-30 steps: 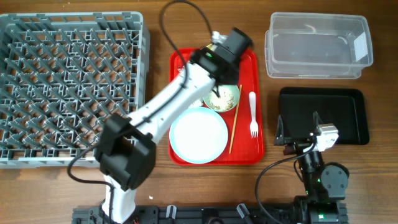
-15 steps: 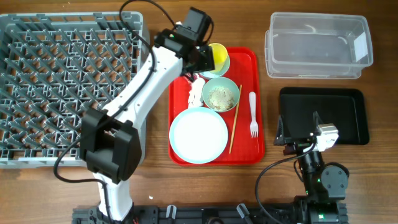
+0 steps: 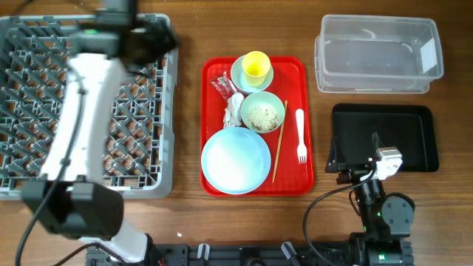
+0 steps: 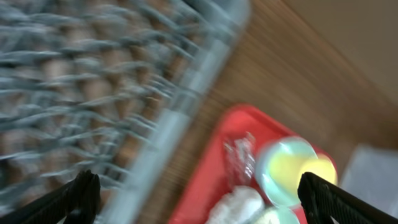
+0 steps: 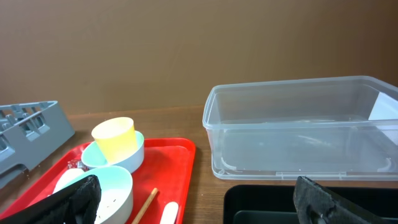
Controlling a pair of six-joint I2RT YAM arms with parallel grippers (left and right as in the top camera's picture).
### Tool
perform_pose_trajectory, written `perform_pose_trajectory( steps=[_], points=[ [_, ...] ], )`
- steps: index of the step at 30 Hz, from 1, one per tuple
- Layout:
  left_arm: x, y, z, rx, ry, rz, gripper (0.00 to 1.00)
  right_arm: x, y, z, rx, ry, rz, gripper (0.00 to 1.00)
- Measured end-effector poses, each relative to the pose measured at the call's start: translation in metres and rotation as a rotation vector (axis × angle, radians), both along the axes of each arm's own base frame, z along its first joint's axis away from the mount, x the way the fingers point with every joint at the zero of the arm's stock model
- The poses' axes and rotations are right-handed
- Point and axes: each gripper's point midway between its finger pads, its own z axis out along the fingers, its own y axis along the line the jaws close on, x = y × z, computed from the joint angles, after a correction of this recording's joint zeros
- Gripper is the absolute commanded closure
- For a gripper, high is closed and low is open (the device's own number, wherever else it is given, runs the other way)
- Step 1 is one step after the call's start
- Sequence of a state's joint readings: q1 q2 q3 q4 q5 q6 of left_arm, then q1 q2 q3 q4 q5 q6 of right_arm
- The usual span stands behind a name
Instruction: Sort waste into correct bins and load items into the dishwasher rack
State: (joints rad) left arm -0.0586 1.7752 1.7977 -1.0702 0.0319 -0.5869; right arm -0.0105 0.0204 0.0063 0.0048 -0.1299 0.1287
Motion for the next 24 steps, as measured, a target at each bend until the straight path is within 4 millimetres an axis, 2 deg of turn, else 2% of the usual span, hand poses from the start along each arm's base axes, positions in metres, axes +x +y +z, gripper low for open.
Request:
perform_pose_trajectory(
  steps=[3, 7, 9, 11, 16, 18, 19, 20, 21, 23, 24],
  points=[
    [-0.016, 0.055, -0.007, -0.005, 0.07, 0.148, 0.0, 0.0, 0.0, 0.0, 0.0, 0.0, 0.0, 0.0],
    [-0.027, 0.094, -0.01, -0.014, 0.104, 0.252, 0.0, 0.0, 0.0, 0.002, 0.0, -0.009, 0.0, 0.0],
    [-0.031, 0.109, -0.011, -0.016, 0.108, 0.29, 0.0, 0.0, 0.001, 0.014, 0.033, -0.053, 0.004, 0.0],
    [-0.033, 0.119, -0.011, -0.017, 0.108, 0.314, 0.0, -0.002, 0.007, 0.023, 0.163, -0.072, 0.049, 0.0],
    [-0.036, 0.134, -0.011, -0.02, 0.107, 0.352, 0.0, -0.004, 0.017, 0.025, 0.662, 0.015, 0.123, 0.0],
    [-0.037, 0.135, -0.011, -0.02, 0.107, 0.353, 0.0, -0.008, 0.017, 0.052, 0.843, -0.056, 0.177, 0.01],
    [-0.036, 0.135, -0.011, -0.02, 0.107, 0.353, 0.0, -0.013, 0.017, 0.072, 0.891, -0.126, 0.221, 0.0],
    [-0.037, 0.135, -0.011, -0.019, 0.108, 0.354, 0.0, -0.023, 0.017, 0.101, 0.922, -0.23, 0.285, 0.0],
    [-0.037, 0.135, -0.011, -0.02, 0.108, 0.354, 0.0, -0.031, 0.017, 0.119, 0.932, -0.294, 0.324, 0.0],
    [-0.037, 0.135, -0.011, -0.021, 0.108, 0.356, 0.0, -0.032, 0.017, 0.133, 0.941, -0.303, 0.335, 0.0],
    [-0.037, 0.135, -0.011, -0.022, 0.108, 0.357, 0.0, -0.024, 0.02, 0.138, 0.93, -0.258, 0.324, 0.0]
  ],
)
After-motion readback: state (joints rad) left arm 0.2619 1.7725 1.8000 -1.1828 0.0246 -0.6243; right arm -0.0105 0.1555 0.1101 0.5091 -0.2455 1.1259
